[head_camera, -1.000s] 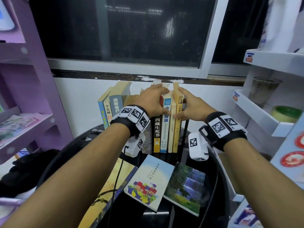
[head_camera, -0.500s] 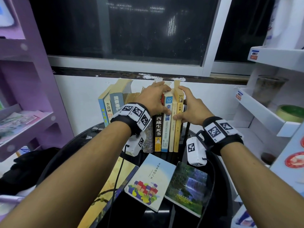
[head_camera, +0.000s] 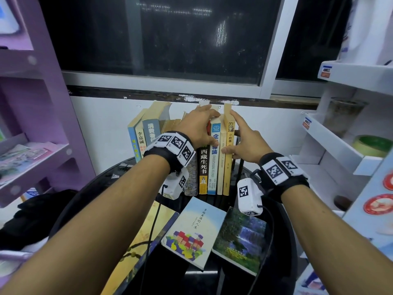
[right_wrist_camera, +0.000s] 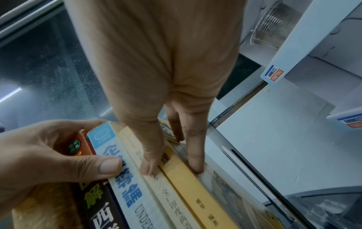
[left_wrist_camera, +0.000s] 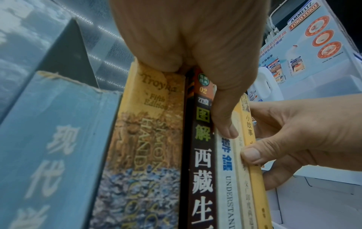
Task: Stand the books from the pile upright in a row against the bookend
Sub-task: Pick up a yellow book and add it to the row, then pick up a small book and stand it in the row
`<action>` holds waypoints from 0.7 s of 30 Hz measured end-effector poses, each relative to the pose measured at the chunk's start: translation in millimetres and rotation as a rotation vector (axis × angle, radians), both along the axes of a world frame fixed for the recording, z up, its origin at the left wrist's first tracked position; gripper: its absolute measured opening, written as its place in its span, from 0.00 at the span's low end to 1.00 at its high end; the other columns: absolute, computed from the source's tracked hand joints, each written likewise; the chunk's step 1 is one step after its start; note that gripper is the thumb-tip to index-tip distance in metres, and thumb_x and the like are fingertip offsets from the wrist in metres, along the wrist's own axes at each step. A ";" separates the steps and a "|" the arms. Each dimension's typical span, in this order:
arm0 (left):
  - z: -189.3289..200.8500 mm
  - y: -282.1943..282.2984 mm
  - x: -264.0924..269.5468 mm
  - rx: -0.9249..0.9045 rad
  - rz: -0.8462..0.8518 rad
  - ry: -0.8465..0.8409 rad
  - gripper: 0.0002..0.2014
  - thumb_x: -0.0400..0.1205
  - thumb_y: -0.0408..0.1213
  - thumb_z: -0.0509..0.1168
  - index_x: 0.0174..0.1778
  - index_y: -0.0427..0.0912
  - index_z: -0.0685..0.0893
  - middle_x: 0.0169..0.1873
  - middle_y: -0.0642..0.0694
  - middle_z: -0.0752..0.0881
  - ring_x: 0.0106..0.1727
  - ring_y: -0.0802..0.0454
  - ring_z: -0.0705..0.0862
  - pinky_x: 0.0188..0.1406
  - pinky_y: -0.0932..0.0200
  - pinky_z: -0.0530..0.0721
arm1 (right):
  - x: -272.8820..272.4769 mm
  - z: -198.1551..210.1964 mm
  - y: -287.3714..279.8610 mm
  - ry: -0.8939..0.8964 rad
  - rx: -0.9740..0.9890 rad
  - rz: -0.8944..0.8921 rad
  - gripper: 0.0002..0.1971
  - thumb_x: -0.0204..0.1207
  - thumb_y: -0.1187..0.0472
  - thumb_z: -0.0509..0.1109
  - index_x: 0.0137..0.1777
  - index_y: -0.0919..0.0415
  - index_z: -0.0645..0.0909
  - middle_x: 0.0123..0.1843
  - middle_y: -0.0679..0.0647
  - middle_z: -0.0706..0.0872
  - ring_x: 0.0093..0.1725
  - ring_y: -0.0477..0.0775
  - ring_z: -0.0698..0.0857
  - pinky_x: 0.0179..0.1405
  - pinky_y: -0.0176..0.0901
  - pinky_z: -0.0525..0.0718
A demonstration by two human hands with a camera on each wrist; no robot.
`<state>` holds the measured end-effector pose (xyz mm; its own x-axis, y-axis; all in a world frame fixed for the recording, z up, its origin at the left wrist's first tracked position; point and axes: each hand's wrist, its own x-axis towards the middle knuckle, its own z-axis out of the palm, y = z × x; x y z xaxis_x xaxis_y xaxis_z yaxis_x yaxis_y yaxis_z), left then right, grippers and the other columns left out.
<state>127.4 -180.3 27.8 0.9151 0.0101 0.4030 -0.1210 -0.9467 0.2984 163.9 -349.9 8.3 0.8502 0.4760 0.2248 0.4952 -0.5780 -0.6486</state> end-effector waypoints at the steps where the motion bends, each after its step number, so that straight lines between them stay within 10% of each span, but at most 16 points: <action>1: 0.0 -0.1 -0.6 -0.001 0.000 0.001 0.41 0.67 0.44 0.81 0.76 0.50 0.71 0.82 0.46 0.62 0.81 0.46 0.62 0.78 0.45 0.68 | -1.4 -0.2 -0.2 -0.006 0.000 0.000 0.52 0.72 0.67 0.77 0.84 0.39 0.45 0.74 0.58 0.78 0.66 0.60 0.84 0.51 0.56 0.90; 21: -11.1 -10.0 -54.6 0.024 -0.008 -0.123 0.39 0.71 0.50 0.77 0.77 0.53 0.68 0.78 0.51 0.67 0.78 0.51 0.67 0.74 0.48 0.69 | -45.9 -15.9 -22.6 0.100 0.049 -0.050 0.46 0.74 0.64 0.76 0.84 0.45 0.51 0.75 0.56 0.78 0.60 0.56 0.87 0.54 0.47 0.85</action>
<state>72.8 -190.2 16.7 0.8590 -0.0082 0.5120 -0.1630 -0.9522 0.2582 118.0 -372.5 -7.6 0.8921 0.4226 0.1598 0.3977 -0.5670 -0.7213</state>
